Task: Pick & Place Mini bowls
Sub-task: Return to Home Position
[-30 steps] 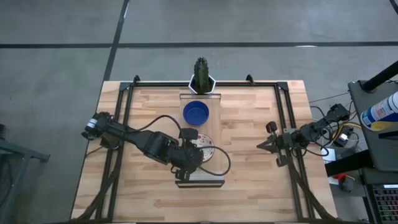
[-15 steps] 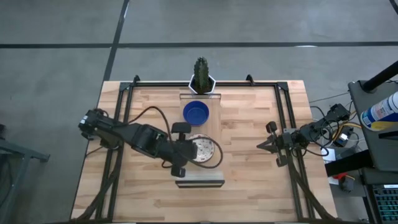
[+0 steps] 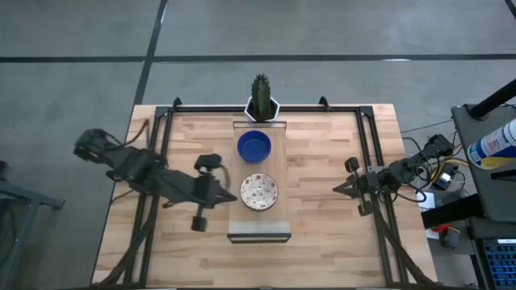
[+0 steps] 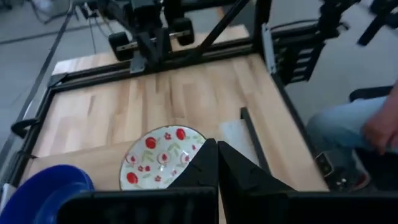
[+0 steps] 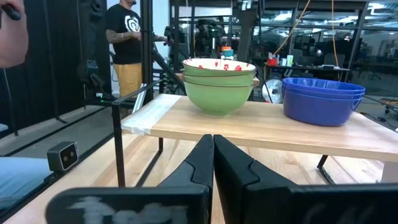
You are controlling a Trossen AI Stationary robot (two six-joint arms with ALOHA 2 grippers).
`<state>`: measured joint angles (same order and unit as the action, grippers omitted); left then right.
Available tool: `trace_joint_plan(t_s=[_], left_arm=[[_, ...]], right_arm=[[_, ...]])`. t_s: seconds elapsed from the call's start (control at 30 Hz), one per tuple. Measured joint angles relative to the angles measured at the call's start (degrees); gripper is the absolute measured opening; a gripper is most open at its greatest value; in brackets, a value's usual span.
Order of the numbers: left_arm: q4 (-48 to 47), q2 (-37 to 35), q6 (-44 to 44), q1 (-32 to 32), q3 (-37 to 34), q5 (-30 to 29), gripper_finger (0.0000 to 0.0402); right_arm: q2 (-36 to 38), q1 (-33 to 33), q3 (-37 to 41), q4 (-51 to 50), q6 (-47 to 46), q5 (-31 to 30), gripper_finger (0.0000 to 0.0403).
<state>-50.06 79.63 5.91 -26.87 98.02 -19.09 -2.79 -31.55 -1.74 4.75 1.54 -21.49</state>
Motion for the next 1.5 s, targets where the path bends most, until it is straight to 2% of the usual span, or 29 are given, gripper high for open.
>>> trace_joint_plan(t_s=[0.33, 0.47, 0.57, 0.67, 0.83, 0.93, 1.03, 1.1, 1.2, 1.33, 1.5], left_arm=[[28.29, -21.37, -1.61, -2.87, -35.22, 0.20, 0.0000], [37.99, -29.80, -2.40, -2.92, -47.31, 4.16, 0.0000], [41.00, -36.32, -3.66, -2.94, -55.32, 5.71, 0.0000], [42.15, -43.48, -3.71, -2.87, -61.92, 3.90, 0.0000], [43.12, -54.50, -3.71, -2.87, -69.38, -3.41, 0.0000], [43.84, -59.78, -1.74, -2.87, -72.33, -4.83, 0.0000], [43.60, -64.55, -2.41, -2.87, -75.09, -4.10, 0.0000], [43.75, -67.72, 0.96, -2.86, -76.67, -3.59, 0.0000], [40.60, -71.11, -0.91, -2.88, -79.43, 4.67, 0.0000], [43.09, -74.98, -2.46, -2.87, -82.49, 8.28, 0.0000], [42.45, -78.83, -3.59, -2.82, -86.02, 8.71, 0.0000]], right_arm=[[0.00, -0.02, 0.00, -0.02, 0.00, -0.01, 0.0008], [0.00, -0.02, 0.00, -0.02, 0.00, 0.00, 0.0008], [0.02, -0.02, 0.00, 0.00, 0.00, -0.01, 0.0008], [0.02, -0.02, 0.00, -0.02, 0.00, -0.01, 0.0008], [0.02, -0.02, 0.00, -0.02, 0.02, 0.01, 0.0008], [0.02, -0.02, 0.00, -0.01, 0.00, -0.01, 0.0008], [0.02, -0.02, 0.00, -0.01, 0.00, 0.01, 0.0008], [0.02, -0.02, 0.00, 0.00, 0.00, 0.01, 0.0008], [0.02, -0.02, 0.00, 0.00, 0.00, 0.00, 0.0008], [0.00, -0.02, 0.00, 0.02, 0.00, 0.00, 0.0008], [0.00, -0.02, 0.00, 0.02, 0.00, 0.01, 0.0008]])
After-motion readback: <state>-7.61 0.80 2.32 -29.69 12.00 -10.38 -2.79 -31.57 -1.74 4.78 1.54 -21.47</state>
